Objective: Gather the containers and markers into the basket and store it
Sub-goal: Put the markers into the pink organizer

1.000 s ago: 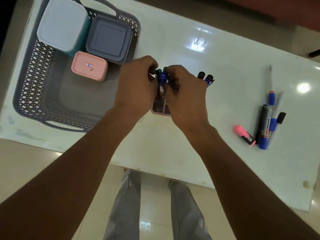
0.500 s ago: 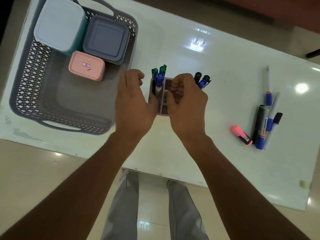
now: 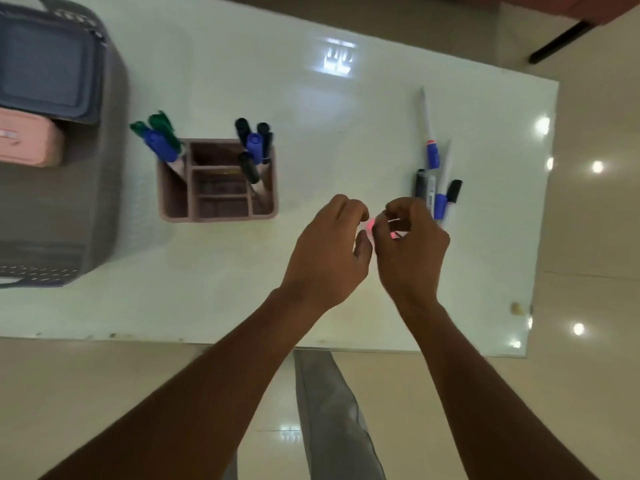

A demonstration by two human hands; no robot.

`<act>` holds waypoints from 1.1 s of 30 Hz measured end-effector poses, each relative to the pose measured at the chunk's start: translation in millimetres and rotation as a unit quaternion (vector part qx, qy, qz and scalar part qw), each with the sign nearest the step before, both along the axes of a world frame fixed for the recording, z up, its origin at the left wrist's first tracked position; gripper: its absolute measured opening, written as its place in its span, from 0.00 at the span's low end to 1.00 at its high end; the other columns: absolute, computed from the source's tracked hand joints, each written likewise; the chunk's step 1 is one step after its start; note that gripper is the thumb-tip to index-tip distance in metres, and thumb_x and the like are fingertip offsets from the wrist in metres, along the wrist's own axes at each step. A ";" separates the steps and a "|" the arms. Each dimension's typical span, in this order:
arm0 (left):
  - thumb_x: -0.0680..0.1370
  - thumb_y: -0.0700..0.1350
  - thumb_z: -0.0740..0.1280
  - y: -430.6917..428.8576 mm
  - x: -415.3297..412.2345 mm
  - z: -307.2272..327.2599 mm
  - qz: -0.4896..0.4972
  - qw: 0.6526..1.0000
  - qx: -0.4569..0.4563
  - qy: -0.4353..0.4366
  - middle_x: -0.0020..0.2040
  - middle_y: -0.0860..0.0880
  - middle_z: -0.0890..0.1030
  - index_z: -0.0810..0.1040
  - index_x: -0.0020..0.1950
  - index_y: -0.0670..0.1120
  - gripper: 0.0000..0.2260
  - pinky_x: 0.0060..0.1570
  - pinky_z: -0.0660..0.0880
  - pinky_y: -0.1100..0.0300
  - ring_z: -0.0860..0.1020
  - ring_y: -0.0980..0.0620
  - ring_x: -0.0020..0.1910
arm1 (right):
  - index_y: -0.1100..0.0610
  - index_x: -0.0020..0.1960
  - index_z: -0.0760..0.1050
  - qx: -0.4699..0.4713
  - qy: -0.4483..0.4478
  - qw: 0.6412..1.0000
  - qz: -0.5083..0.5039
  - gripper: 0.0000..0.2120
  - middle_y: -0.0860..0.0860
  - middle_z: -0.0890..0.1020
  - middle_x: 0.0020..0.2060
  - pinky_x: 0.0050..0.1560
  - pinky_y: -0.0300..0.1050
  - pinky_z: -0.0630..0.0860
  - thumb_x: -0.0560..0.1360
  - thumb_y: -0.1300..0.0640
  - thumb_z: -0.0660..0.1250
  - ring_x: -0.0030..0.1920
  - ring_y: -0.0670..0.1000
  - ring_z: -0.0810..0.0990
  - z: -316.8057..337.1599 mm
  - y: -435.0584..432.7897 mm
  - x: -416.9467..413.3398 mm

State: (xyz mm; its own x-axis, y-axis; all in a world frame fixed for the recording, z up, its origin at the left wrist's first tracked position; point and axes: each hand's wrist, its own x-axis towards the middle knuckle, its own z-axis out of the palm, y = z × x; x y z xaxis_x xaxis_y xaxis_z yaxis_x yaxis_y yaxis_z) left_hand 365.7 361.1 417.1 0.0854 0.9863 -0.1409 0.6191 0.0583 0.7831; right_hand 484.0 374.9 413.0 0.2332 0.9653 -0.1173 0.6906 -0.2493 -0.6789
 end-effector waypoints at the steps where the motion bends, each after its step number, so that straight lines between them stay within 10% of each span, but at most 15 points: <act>1: 0.78 0.42 0.66 5.4 14.9 -4.6 -0.012 1.000 -0.019 0.002 0.51 0.48 0.77 0.75 0.54 0.44 0.06 0.47 0.76 0.57 0.76 0.51 0.45 | 0.55 0.50 0.76 -0.017 -0.012 1.000 -0.019 0.05 0.41 0.79 0.39 0.38 0.28 0.73 0.74 0.60 0.69 0.38 0.39 0.79 -4.2 5.4 18.5; 11: 0.80 0.46 0.65 63.2 114.2 -43.3 -0.007 0.991 -0.098 0.089 0.53 0.45 0.79 0.73 0.59 0.42 0.11 0.45 0.71 0.61 0.74 0.52 0.47 | 0.59 0.60 0.72 -0.162 -0.073 0.977 -0.120 0.20 0.52 0.79 0.51 0.49 0.46 0.75 0.74 0.48 0.68 0.51 0.53 0.78 -54.1 48.1 117.1; 19: 0.75 0.32 0.63 108.3 144.8 -50.7 -0.128 0.984 -0.009 0.123 0.63 0.42 0.73 0.71 0.68 0.41 0.21 0.56 0.75 0.50 0.73 0.44 0.57 | 0.60 0.52 0.75 -0.194 -0.076 0.976 -0.068 0.06 0.50 0.76 0.42 0.39 0.44 0.68 0.76 0.59 0.66 0.39 0.52 0.75 -60.9 74.1 127.7; 28: 0.79 0.41 0.65 138.5 144.9 -31.5 -0.238 0.942 0.134 0.193 0.60 0.48 0.76 0.80 0.62 0.47 0.12 0.52 0.71 0.52 0.71 0.46 0.59 | 0.59 0.47 0.80 -0.179 0.133 0.973 -0.057 0.09 0.55 0.78 0.35 0.33 0.39 0.73 0.78 0.54 0.67 0.31 0.47 0.75 1.6 63.3 173.2; 33: 0.79 0.48 0.67 119.0 125.5 -1.5 -0.152 0.982 0.087 0.075 0.42 0.49 0.78 0.82 0.55 0.47 0.08 0.47 0.76 0.51 0.73 0.49 0.46 | 0.54 0.61 0.79 -0.143 0.500 0.841 -0.151 0.14 0.51 0.80 0.41 0.37 0.42 0.76 0.82 0.49 0.59 0.34 0.48 0.74 41.9 62.9 175.3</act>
